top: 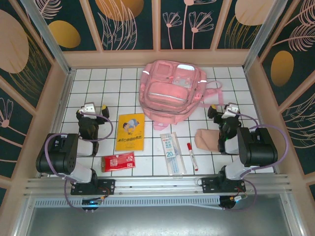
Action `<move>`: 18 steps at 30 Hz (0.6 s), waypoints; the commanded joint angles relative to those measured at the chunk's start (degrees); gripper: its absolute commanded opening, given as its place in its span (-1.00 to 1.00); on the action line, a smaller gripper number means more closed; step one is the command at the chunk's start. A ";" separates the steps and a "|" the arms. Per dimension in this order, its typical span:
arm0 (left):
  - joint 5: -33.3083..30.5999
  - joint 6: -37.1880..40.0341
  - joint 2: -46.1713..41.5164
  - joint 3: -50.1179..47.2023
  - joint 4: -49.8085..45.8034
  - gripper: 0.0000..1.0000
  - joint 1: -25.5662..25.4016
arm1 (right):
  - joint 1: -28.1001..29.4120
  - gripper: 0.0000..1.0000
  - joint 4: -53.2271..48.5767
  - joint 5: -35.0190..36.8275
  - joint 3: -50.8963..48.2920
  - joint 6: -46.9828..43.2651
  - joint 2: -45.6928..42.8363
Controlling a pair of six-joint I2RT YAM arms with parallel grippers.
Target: Pack the student bag
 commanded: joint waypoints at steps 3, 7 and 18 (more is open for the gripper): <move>-0.14 -0.93 -0.02 0.69 1.84 0.98 -0.02 | 0.25 0.99 1.26 -0.19 0.97 -0.48 0.11; -0.14 -1.03 0.05 0.78 1.75 0.98 -0.01 | 0.29 0.98 1.27 -0.19 0.95 -0.46 0.14; -6.99 -3.54 0.04 -0.09 3.33 0.98 -0.03 | 0.02 0.99 1.13 -0.73 1.02 -0.31 0.15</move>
